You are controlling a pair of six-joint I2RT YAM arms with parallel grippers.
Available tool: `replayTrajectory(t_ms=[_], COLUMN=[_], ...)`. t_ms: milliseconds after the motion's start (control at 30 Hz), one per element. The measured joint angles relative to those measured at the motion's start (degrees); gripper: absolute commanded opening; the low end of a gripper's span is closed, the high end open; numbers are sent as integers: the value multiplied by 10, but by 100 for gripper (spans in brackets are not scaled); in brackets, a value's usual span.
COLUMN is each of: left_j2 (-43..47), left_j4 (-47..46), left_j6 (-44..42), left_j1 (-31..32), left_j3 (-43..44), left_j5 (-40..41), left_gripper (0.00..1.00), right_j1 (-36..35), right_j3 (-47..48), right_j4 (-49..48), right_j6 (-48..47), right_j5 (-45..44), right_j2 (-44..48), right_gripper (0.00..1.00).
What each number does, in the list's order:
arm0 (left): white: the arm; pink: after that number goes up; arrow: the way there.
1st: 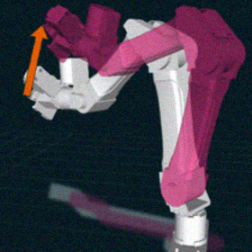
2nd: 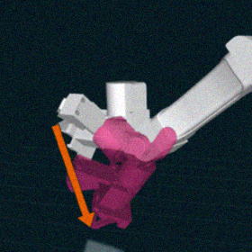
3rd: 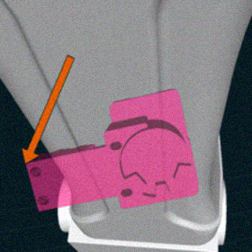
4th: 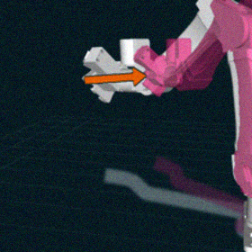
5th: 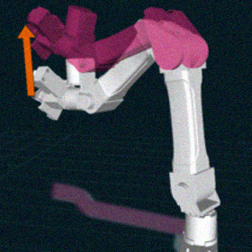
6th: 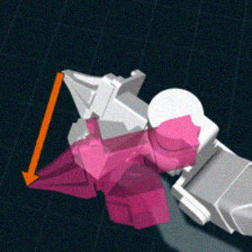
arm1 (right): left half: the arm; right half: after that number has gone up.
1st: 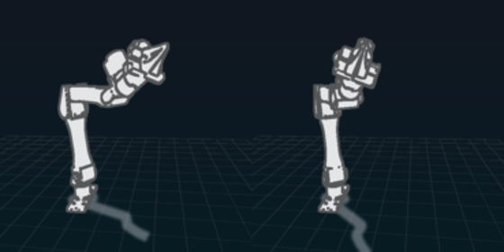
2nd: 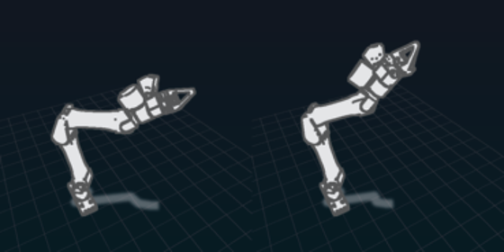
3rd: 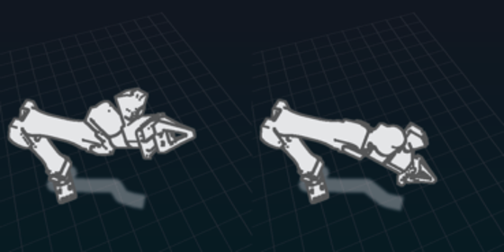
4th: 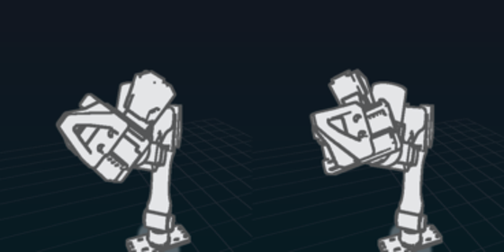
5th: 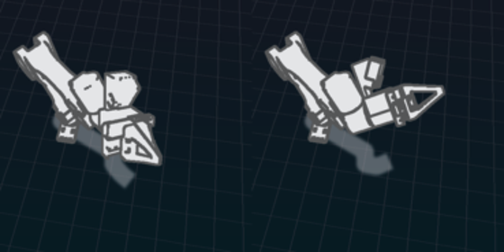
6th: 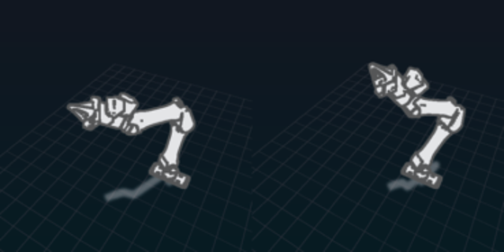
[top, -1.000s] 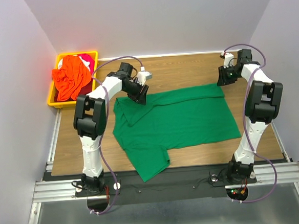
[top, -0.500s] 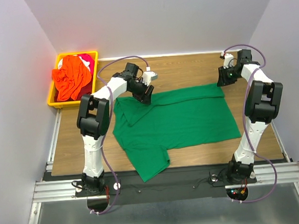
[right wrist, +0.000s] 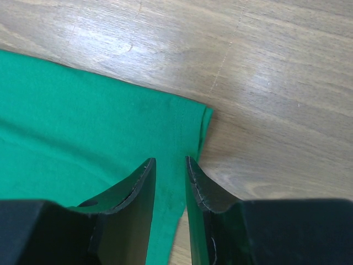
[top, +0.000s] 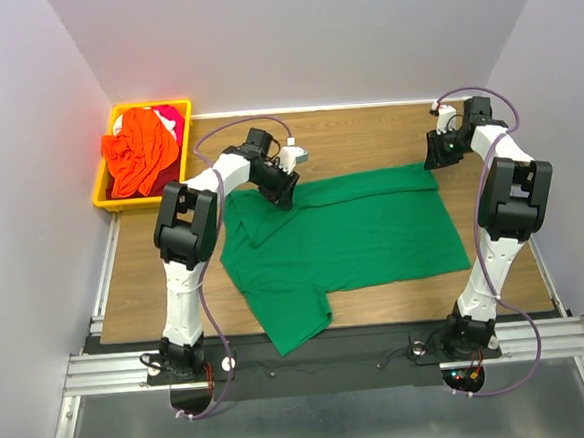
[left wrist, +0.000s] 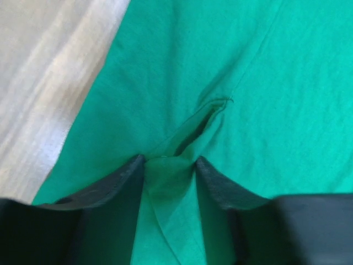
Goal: Fold and stack the t-shirts
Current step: Fold the tshirt
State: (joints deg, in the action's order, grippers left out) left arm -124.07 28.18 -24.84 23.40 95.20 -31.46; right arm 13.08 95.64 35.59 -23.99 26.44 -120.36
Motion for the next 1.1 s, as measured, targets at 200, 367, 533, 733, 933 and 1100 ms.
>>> replayTrajectory(t_ms=[200,367,533,733,933,1100], left_j2=[26,60,94,103,103,108], left_j4=[-2,-1,-9,-15,-3,17], left_j6=[-6,-5,1,5,2,-3], left_j1=[8,29,52,81,104,105], left_j3=[-38,-71,-104,-124,-128,-137], left_j5=[0,2,10,22,26,27], left_gripper=[44,37,10,16,51,53], right_j1=[0,0,0,0,0,0], right_j3=[0,0,0,0,0,0], right_j4=[0,0,0,0,1,2], right_j6=[-2,-2,-2,-2,-5,-13], right_j5=[-1,-1,-1,-2,-8,-11], right_j2=[0,0,0,0,0,0], right_gripper=[33,33,33,32,32,32])
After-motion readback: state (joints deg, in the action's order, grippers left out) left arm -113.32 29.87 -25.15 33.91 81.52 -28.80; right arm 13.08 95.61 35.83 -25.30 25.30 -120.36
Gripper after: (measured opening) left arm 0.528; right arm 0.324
